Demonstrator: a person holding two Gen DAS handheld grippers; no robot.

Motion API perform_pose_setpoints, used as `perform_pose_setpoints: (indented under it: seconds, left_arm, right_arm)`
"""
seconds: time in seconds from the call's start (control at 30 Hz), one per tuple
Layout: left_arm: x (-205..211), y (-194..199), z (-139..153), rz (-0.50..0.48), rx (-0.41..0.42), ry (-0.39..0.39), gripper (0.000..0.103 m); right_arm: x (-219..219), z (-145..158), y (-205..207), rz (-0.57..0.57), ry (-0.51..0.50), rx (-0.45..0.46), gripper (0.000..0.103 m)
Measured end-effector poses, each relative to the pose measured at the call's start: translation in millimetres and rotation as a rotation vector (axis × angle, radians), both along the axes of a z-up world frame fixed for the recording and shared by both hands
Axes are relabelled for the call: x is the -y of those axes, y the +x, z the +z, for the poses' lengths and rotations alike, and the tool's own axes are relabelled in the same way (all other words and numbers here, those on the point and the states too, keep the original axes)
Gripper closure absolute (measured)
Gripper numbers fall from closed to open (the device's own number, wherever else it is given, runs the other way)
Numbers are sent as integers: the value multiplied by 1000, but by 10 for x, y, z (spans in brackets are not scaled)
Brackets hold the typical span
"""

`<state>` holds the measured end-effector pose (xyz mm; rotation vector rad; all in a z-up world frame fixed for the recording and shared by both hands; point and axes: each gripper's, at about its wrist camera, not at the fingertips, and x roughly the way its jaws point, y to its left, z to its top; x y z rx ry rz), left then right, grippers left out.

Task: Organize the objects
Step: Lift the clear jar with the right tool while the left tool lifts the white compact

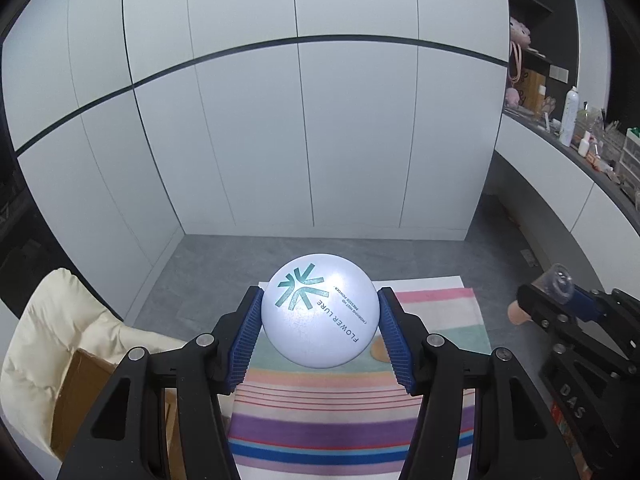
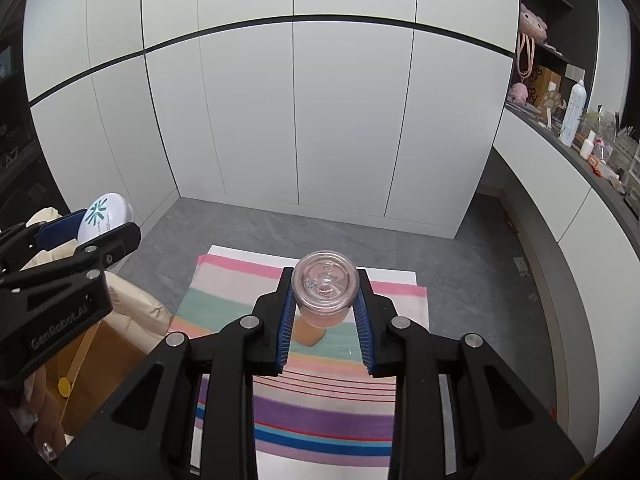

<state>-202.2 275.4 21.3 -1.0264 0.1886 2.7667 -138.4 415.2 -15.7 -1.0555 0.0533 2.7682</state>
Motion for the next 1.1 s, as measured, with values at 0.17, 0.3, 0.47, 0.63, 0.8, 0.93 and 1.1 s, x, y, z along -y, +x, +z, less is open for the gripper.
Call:
perform_pose_setpoints:
  seconds: [0.17, 0.3, 0.47, 0.63, 0.8, 0.93, 1.1]
  left_arm:
    - [-24, 163, 48, -12, 4, -6, 45]
    - [0, 213, 76, -5, 10, 1, 45]
    - [-34, 276, 51, 2, -16, -25, 45]
    - [25, 407, 49, 3, -30, -33, 45]
    - [121, 661, 81, -1, -56, -32, 45]
    - [171, 951, 76, -34, -72, -45, 45]
    - [348, 1437, 19, -77, -80, -45, 45]
  right_arm:
    - [17, 44, 108, 2, -22, 1, 74]
    - [32, 38, 191, -7, -26, 9, 74]
    - [42, 37, 248, -15, -23, 9, 74]
    - [67, 40, 356, -23, -27, 8, 74]
    - [133, 47, 574, -37, -33, -4, 74]
    - [195, 45, 819, -52, -46, -8, 74]
    - [325, -16, 1227, -90, -30, -14, 74]
